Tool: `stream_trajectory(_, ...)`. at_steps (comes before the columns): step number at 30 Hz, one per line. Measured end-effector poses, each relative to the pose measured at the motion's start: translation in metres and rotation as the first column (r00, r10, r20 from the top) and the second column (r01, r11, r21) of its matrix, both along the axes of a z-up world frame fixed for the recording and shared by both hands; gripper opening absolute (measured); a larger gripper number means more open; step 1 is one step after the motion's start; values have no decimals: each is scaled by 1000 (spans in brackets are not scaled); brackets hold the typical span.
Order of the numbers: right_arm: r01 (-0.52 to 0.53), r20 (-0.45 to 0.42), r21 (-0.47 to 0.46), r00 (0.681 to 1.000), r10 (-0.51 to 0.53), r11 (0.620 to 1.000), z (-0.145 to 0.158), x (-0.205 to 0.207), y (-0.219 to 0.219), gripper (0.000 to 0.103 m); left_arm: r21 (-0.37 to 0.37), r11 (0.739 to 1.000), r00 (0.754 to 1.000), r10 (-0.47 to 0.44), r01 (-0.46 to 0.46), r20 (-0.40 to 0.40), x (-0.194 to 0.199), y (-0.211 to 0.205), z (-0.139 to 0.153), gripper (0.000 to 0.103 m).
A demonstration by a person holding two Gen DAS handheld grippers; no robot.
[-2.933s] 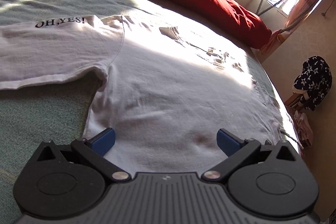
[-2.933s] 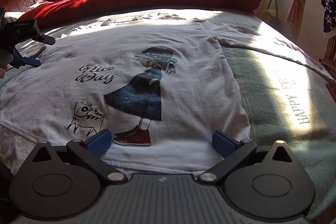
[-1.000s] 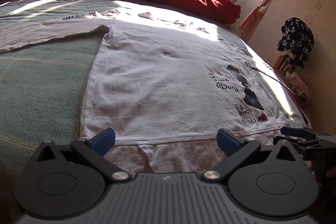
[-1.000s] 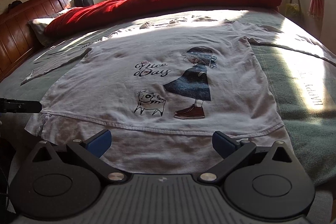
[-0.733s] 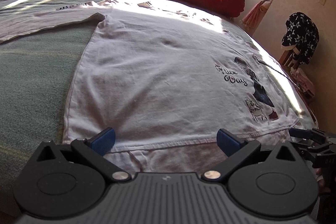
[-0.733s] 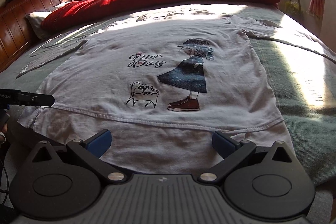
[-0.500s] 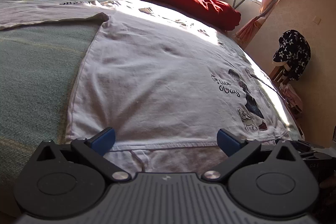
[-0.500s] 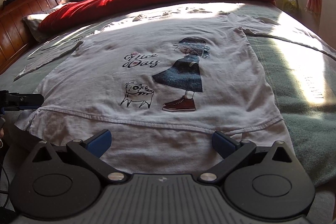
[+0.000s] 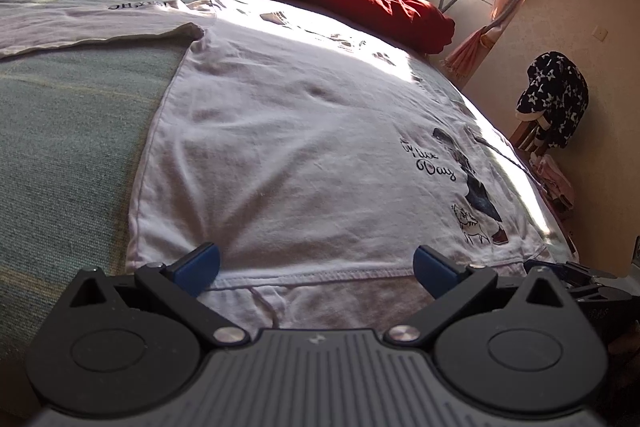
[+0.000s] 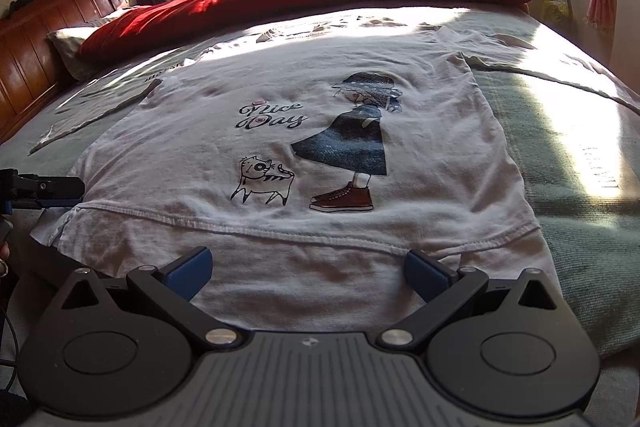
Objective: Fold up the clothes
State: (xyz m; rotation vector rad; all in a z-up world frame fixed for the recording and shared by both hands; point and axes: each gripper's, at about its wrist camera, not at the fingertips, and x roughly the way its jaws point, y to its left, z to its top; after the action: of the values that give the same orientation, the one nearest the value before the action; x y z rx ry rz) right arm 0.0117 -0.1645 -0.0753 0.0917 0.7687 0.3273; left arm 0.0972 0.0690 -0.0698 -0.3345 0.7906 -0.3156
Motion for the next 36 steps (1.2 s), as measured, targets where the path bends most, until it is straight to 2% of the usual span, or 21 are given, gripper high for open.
stream_trajectory(6, 0, -2, 1, 1000, 0, 1000, 1, 1, 0, 103, 73, 997, 999, -33, 32, 10, 4, -12, 13, 102)
stream_trajectory(9, 2, -3, 0, 1000, -2, 1000, 1, 1, 0, 103, 56, 996, 997, -67, 65, 37, 8, -13, 19, 102)
stream_trajectory(13, 2, -2, -7, 1000, -2, 1000, 0, 1, 1, 103, 28, 999, 999, -42, 43, -24, 19, -10, 4, 102)
stream_trajectory(19, 2, -4, -7, 1000, -2, 1000, -1, 2, 1, 103, -36, 999, 999, -39, 40, 2, 16, 0, -1, 102)
stream_trajectory(24, 0, 0, -28, 1000, 0, 1000, -2, 1, 4, 103, -17, 999, 999, -41, 41, 10, 15, -4, -1, 102)
stream_trajectory(36, 4, -3, -44, 1000, -4, 999, -2, 2, 7, 103, -33, 999, 1000, -23, 23, 13, 17, -2, 0, 102)
